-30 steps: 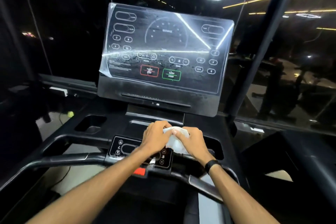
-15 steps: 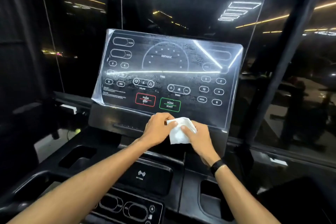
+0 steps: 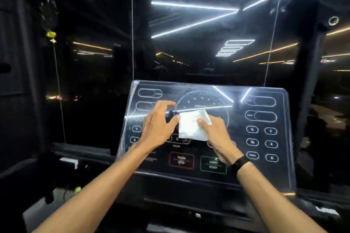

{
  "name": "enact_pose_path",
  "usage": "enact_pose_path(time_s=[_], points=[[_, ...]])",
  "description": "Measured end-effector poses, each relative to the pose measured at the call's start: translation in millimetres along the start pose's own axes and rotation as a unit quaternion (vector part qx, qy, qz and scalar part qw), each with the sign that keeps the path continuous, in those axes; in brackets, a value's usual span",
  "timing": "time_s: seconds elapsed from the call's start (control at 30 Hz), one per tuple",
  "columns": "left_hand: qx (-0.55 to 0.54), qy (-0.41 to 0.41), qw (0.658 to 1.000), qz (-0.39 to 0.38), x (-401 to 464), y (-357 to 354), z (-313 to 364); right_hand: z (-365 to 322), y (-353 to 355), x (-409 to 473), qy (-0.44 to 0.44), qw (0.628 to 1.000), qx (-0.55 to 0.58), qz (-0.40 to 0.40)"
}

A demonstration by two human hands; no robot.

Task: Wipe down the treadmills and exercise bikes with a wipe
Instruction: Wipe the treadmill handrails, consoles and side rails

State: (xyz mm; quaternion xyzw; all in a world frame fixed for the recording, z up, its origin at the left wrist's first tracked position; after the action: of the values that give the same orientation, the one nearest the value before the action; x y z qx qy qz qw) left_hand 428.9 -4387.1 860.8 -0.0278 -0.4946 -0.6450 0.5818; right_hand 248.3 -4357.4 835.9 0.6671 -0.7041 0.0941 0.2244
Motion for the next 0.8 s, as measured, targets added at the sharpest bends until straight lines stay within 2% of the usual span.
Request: enact_pose_path(time_s=[0.17,0.23,0.3,0.37,0.47,0.5,0.6,0.67,0.8], points=[[0.044,-0.051,0.998,-0.010,45,58,-62,-5,-41,44,-0.032,0.980,0.160,0.117],[0.081,-0.057,0.995,-0.013,61,72,-92,-9,-49,58,-0.018,0.958,0.183,0.220],[0.079,-0.053,0.995,-0.020,72,80,-114,-19,-42,58,0.000,0.928,0.090,0.361],[0.063,-0.046,0.996,-0.031,81,85,-130,-39,-45,55,0.066,0.896,-0.061,0.435],[0.059,-0.050,0.996,-0.048,92,89,-144,-56,-60,71,0.176,0.872,-0.246,0.386],[0.054,-0.047,0.996,-0.055,95,89,-147,-52,-66,83,0.166,0.865,-0.323,0.346],[0.029,-0.037,0.996,-0.069,104,91,-159,-5,-87,119,0.001,0.824,-0.529,0.205],[-0.003,-0.025,0.997,-0.073,107,91,-165,23,-93,126,-0.046,0.806,-0.559,0.189],[-0.085,-0.009,0.994,-0.063,115,94,-186,26,-106,141,-0.041,0.789,-0.571,0.222]])
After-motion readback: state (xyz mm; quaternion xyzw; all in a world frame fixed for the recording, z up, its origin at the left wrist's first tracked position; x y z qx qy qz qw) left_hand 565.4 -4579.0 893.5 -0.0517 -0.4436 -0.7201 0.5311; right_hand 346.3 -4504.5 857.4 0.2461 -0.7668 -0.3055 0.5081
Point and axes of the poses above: each hand's wrist, its own x-axis towards the middle knuckle, its own y-axis out of the back of the hand, z = x × y, the point moved 6 cm from there along x, towards the middle knuckle, and after that the axes turned 11 degrees about -z, right-handed, at the moved point
